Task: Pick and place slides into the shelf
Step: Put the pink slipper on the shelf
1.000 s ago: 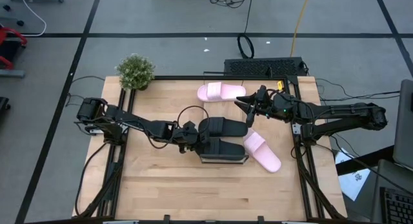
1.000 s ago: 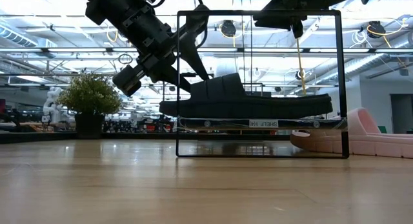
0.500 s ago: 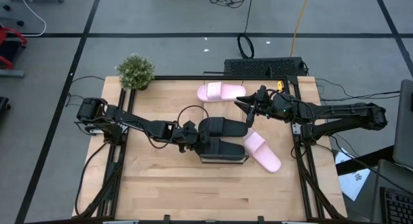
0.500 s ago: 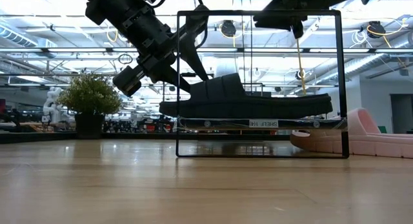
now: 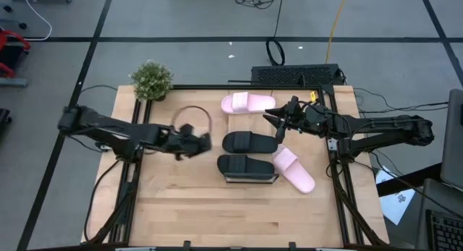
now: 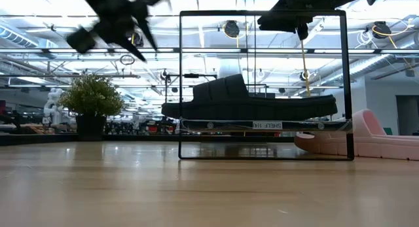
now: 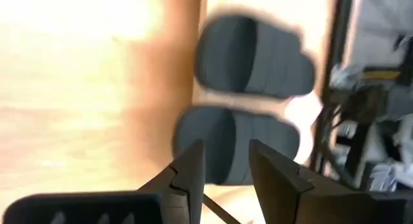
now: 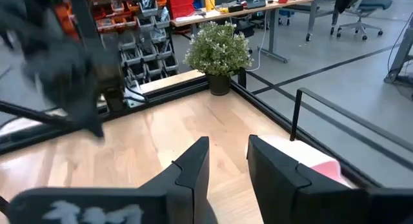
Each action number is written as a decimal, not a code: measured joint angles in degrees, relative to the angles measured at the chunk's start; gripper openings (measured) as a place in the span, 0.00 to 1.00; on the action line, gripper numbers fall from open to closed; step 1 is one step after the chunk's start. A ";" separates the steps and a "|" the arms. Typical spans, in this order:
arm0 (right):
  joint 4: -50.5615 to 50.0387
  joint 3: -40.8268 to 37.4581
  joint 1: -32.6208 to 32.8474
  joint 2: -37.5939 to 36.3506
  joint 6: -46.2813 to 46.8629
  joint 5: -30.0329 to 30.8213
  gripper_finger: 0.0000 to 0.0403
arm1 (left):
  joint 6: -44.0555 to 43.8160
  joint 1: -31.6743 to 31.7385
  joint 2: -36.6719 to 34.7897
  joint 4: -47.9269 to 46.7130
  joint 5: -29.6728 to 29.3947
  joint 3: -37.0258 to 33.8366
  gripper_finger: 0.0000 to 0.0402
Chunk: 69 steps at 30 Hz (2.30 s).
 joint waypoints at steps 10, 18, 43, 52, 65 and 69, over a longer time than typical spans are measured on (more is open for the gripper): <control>-19.65 0.00 -0.55 -4.48 -5.78 0.03 0.24 | 2.94 -1.83 -10.31 -6.29 -10.49 0.02 0.29; -39.57 -0.02 -0.48 -10.29 7.39 -12.28 0.24 | 6.12 -1.61 -10.07 -7.53 -10.55 0.02 0.29; -60.12 -6.06 7.04 -11.43 63.59 -29.10 0.24 | 10.83 -1.61 -10.07 -15.01 -12.12 0.02 0.29; -49.83 -9.88 14.18 -13.15 76.58 -25.21 0.24 | 12.60 -0.89 -10.05 -17.02 -14.64 0.02 0.29; -50.75 -9.88 21.27 -15.12 91.59 -9.57 0.24 | 17.08 1.98 -10.05 -18.89 -11.76 0.02 0.29; -50.74 -9.88 23.79 -15.03 96.03 -7.32 0.24 | 18.30 2.00 -10.05 -19.01 -11.78 0.02 0.29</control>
